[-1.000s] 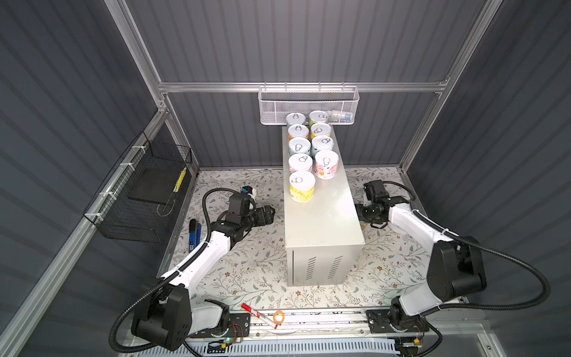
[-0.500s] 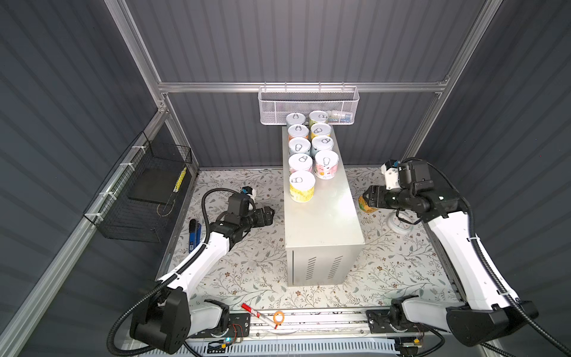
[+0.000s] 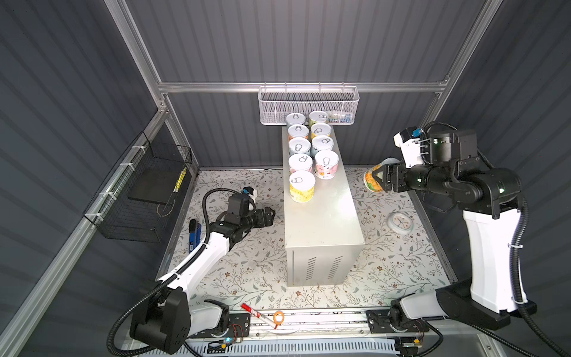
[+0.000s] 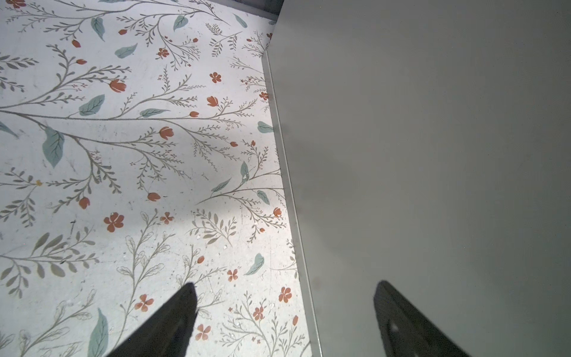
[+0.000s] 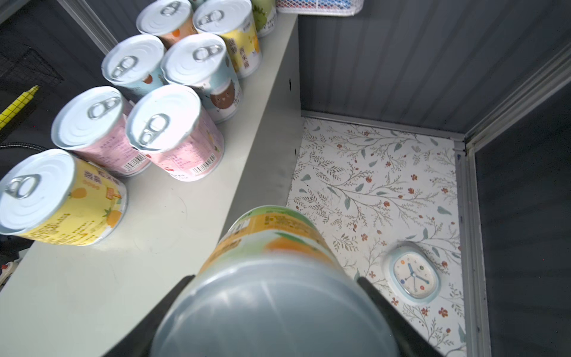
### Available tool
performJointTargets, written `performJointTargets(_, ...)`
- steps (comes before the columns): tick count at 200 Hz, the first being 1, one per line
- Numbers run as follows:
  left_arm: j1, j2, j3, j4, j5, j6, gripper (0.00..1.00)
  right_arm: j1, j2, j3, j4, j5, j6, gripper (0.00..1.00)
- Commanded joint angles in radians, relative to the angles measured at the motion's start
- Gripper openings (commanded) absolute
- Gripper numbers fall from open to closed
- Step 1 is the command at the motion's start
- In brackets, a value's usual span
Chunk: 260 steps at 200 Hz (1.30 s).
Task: Place and organize the canned foods onto the counter
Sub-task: 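Lift the orange-labelled can with the right gripper over the cabinet top, then lower the can onto the cabinet top beside the yellow-labelled can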
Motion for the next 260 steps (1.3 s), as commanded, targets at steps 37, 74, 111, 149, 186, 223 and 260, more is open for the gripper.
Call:
performJointTargets(37,0.004,-0.009,0.041,-0.023,0.034,0.020,0.90,0.157,0.051,0.079,0.083,0.018,-0.025,0.00)
performJointTargets(74,0.005,-0.008,0.039,-0.026,0.034,0.020,0.90,0.242,0.120,0.146,0.058,0.044,-0.032,0.00)
performJointTargets(111,0.004,-0.005,0.031,-0.017,0.037,0.017,0.90,0.291,0.176,0.210,0.020,0.063,-0.036,0.00)
performJointTargets(149,0.004,-0.012,0.029,-0.021,0.031,0.026,0.90,0.334,0.204,0.250,-0.010,0.095,-0.042,0.00)
performJointTargets(186,0.004,-0.007,0.015,-0.007,0.032,0.028,0.90,0.344,0.225,0.265,-0.048,0.105,-0.039,0.00)
performJointTargets(223,0.004,-0.005,0.004,-0.005,0.040,0.029,0.90,0.347,0.246,0.267,-0.060,0.105,-0.035,0.00)
performJointTargets(260,0.004,0.001,0.001,0.003,0.033,0.034,0.91,0.347,0.269,0.268,-0.075,0.116,-0.030,0.00)
